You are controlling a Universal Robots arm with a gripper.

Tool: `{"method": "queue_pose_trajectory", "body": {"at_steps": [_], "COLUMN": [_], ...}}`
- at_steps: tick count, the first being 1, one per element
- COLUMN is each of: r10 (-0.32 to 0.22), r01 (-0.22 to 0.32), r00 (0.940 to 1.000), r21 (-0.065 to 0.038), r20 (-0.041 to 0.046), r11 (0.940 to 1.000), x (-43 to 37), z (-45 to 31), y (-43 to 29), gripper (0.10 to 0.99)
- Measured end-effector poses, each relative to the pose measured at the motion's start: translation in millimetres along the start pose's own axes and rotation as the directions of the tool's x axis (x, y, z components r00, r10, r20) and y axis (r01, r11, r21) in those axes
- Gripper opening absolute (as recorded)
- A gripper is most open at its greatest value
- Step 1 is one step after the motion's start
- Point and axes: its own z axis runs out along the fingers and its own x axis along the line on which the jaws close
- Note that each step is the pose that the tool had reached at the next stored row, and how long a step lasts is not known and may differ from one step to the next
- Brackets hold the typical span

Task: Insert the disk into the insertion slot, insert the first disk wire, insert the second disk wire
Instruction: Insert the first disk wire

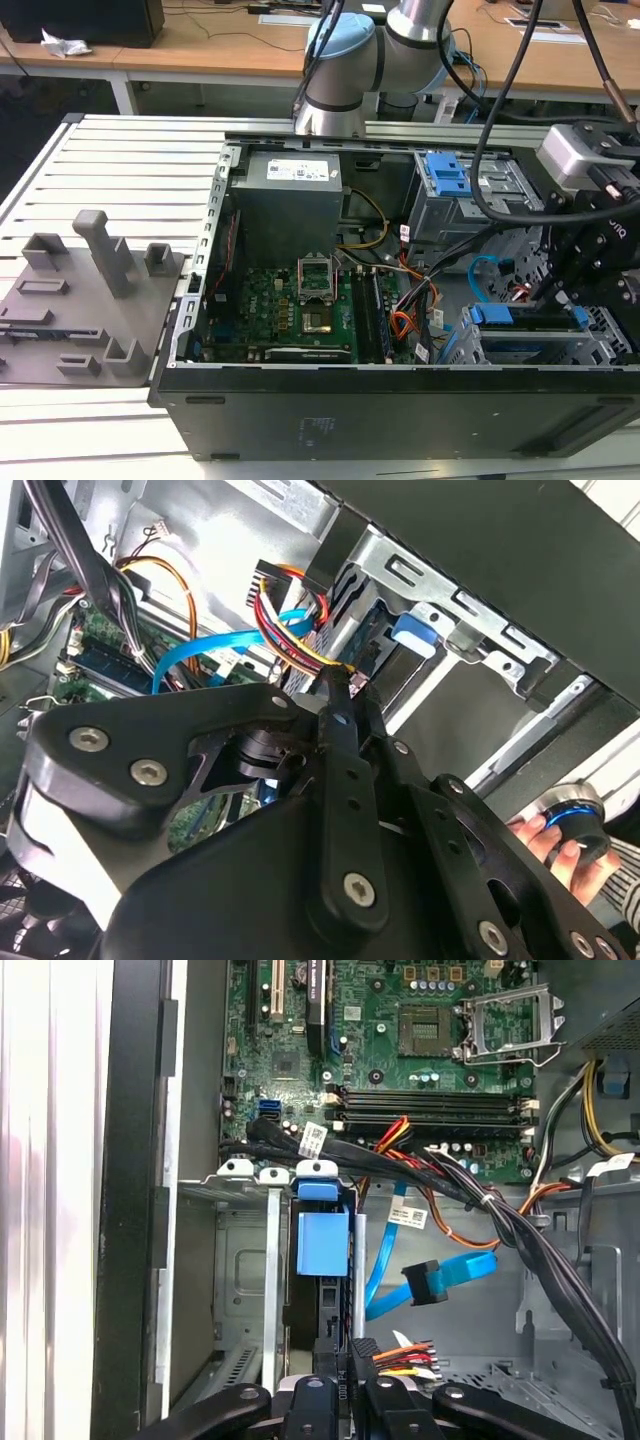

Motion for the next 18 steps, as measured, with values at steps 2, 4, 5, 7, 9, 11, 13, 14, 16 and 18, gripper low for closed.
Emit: {"method": "queue_pose_trajectory", "body": {"at_steps": [2, 4, 5, 7, 9, 11, 13, 14, 16, 18], "r10": [0.000, 0.000, 0.000, 0.000, 0.000, 0.000, 0.000, 0.000, 0.000, 0.000], "r01": [0.000, 0.000, 0.000, 0.000, 0.000, 0.000, 0.000, 0.000, 0.000, 0.000], "r00": [1.0000, 1.0000, 1.0000, 1.0000, 1.0000, 1.0000, 1.0000, 1.0000, 1.0000, 1.0000], "r21": [0.000, 0.000, 0.000, 0.000, 0.000, 0.000, 0.000, 0.000, 0.000, 0.000], "r20": [0.0000, -0.0005, -0.0003, -0.0003, 0.0004, 0.0003, 0.0002, 0.0012, 0.0011, 0.0000], "r11": [1.0000, 1.0000, 1.0000, 1.0000, 1.0000, 1.0000, 1.0000, 1.0000, 1.0000, 1.0000], "x": [0.2, 0.6, 0.8, 0.9, 0.8, 0.8, 0.8, 0.7, 0.8, 0.9], "z": [1.3, 2.8, 3.4, 4.4, 5.1, 5.0, 4.9, 5.2, 5.3, 4.1], "y": [-0.1, -0.3, -0.4, -0.8, -2.5, -3.6, -3.8, -4.0, -4.2, -4.2], "gripper": [0.173, 0.173, 0.173, 0.173, 0.173, 0.173, 0.173, 0.173, 0.247, 0.247]}}
